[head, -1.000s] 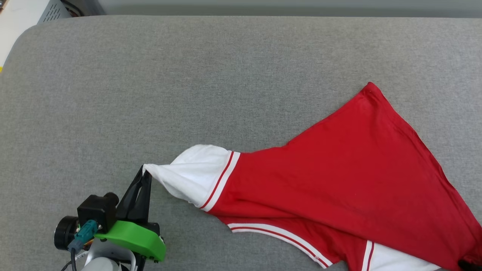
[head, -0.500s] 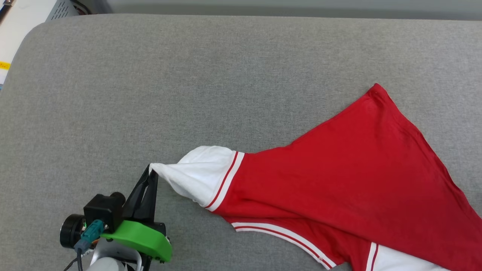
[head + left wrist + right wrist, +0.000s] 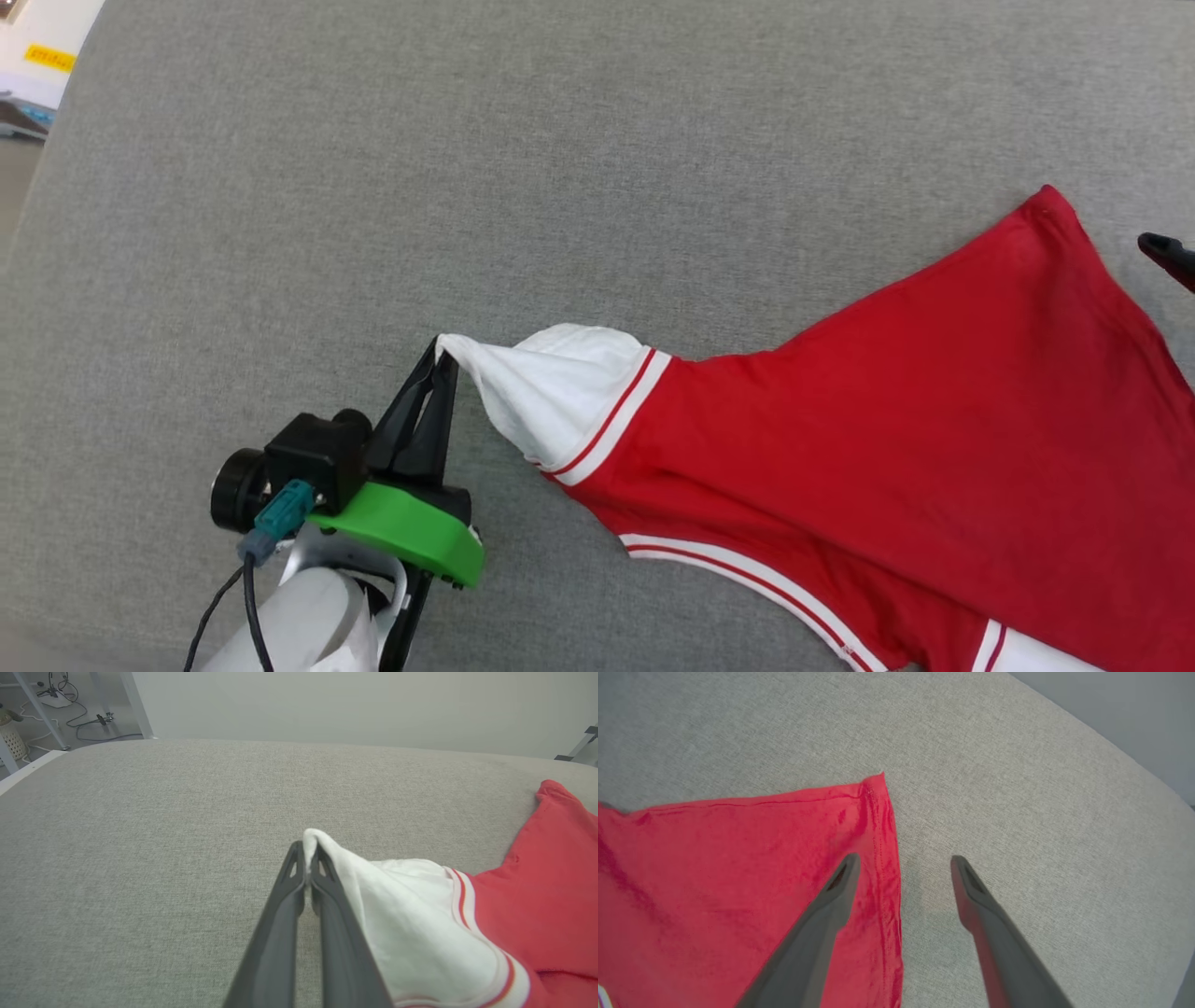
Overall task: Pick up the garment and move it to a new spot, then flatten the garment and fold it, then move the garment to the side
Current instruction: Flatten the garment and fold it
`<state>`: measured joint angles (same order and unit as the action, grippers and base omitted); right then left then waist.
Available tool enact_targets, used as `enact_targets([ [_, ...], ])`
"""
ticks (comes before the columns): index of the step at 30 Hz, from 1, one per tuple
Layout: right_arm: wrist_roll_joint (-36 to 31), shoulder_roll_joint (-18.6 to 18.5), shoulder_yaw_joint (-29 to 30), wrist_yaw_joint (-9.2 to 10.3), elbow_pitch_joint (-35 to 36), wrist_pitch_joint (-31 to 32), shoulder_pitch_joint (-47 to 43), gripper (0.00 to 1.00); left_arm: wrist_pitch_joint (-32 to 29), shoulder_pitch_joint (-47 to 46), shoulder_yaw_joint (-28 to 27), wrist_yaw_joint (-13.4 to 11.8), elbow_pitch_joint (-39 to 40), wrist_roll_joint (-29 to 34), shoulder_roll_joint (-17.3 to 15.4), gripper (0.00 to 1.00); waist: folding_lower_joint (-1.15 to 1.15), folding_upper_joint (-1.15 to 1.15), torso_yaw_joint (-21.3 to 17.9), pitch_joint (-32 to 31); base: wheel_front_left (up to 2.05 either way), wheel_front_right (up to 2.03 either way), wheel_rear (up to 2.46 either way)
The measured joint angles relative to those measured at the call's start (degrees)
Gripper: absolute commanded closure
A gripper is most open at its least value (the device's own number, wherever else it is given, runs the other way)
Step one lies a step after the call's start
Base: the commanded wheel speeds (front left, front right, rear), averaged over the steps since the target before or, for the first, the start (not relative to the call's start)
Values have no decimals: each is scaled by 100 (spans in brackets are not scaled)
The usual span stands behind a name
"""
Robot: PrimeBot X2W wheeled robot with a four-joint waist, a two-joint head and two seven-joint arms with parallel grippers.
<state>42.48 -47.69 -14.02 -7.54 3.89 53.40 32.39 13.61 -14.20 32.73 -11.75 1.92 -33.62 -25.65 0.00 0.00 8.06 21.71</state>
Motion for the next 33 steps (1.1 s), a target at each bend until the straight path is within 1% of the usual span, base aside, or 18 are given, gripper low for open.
enact_targets([
  [2,-149,103,-358,0,-350,155,403,0,7,-108,35,65,-66,31,86,100,0,0,94,100,0,0,0],
  [5,-310,268,-840,0,-857,214,844,0,54,-234,54,145,-145,52,200,100,0,0,217,250,0,0,0],
  [10,-483,516,-1422,0,-1777,-48,1234,0,82,-355,37,248,-269,147,330,100,0,0,388,508,0,0,0],
  [12,-493,491,-1574,1,-2002,-140,1294,0,98,-382,26,294,-327,190,374,100,0,0,446,581,0,0,0],
  [15,-312,428,-1757,0,-2206,-222,1379,0,99,-388,1,339,-394,215,421,100,0,0,521,656,0,0,0],
  [16,-218,397,-1802,0,-2231,-245,1404,47,99,-388,-9,348,-416,240,431,100,0,0,536,663,0,0,0],
  [17,-177,387,-1828,0,-2259,-305,1418,71,99,-386,-21,350,-439,244,433,100,0,0,538,659,0,0,0],
  [18,-136,382,-1858,0,-2285,-416,1419,100,99,-385,-41,353,-466,248,434,100,0,0,535,647,0,0,0],
  [20,-69,386,-1909,0,-2327,-735,1436,100,100,-382,-90,401,-512,249,433,100,0,0,521,599,0,0,0],
  [21,96,469,-1960,0,-2366,-1261,1441,100,100,-375,-182,415,-525,305,421,100,0,0,475,478,0,0,0],
  [26,166,482,-1998,0,-2221,-2213,1402,100,102,-373,-372,445,-443,350,309,100,0,0,341,150,0,0,0],
  [30,167,463,-1837,0,-1994,-2941,1390,100,103,-413,-602,543,-285,190,244,100,0,0,201,-150,0,0,0],
  [33,146,470,-1613,0,-1809,-3379,1374,100,51,-689,-732,554,-191,188,92,100,0,0,89,-359,0,0,0],
])
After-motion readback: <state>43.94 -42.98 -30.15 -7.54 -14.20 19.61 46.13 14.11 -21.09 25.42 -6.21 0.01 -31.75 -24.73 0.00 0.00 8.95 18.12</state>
